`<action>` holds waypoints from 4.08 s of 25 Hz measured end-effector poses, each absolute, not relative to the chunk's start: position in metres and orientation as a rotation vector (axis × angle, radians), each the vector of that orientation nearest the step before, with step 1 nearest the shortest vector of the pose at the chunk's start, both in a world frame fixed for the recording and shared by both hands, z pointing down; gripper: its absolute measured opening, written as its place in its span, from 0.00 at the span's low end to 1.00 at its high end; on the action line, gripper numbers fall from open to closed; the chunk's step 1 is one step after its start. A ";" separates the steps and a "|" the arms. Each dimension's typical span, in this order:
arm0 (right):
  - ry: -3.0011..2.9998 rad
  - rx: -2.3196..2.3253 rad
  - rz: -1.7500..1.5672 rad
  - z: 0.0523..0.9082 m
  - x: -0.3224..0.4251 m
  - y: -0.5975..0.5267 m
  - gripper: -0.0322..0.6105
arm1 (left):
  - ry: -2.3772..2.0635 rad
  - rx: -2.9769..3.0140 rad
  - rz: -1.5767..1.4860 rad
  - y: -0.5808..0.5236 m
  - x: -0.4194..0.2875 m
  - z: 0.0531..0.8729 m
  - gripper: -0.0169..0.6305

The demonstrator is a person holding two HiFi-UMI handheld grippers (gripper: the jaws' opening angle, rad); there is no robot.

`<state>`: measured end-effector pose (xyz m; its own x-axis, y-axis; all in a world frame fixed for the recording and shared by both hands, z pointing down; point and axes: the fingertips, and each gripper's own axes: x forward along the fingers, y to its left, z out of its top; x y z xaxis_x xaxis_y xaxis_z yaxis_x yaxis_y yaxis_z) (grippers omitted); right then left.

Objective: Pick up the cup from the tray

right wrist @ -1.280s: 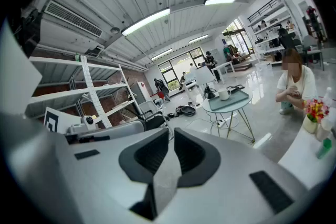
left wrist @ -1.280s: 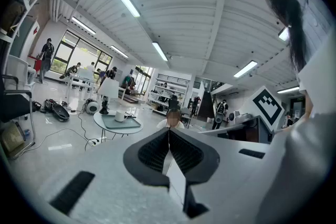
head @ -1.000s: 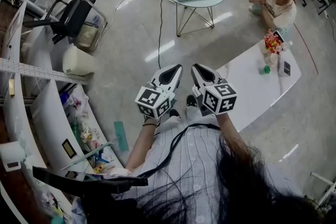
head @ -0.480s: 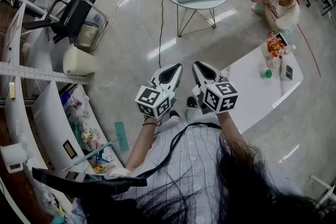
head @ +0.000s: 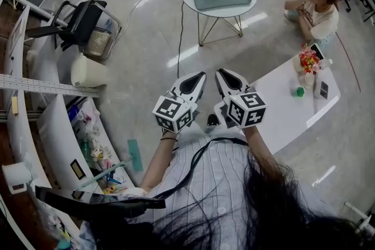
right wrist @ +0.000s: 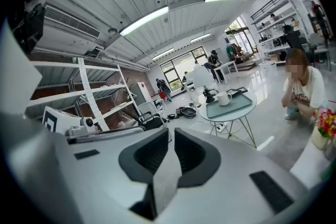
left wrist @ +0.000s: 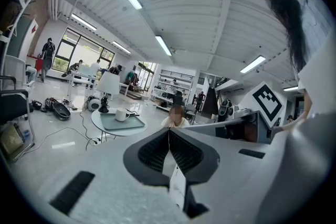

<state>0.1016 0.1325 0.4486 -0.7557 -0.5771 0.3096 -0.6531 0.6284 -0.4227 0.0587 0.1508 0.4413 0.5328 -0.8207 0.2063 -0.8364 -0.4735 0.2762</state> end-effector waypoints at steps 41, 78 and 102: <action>-2.586 1.252 0.889 0.464 -0.072 -0.071 0.13 | -1.125 2.507 0.139 -0.064 -0.120 0.459 0.05; -2.466 1.459 0.965 0.492 -0.024 -0.241 0.13 | -0.960 2.524 0.193 -0.219 -0.094 0.480 0.05; -2.327 1.277 0.974 0.604 0.005 -0.379 0.40 | -0.954 2.427 0.298 -0.336 -0.065 0.538 0.05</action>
<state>0.0046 -0.3788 0.6041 -0.5531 -0.6188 0.5579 -0.8317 0.3706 -0.4134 -0.0648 -0.3359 0.5383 0.7291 -0.5720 0.3757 -0.6842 -0.6227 0.3797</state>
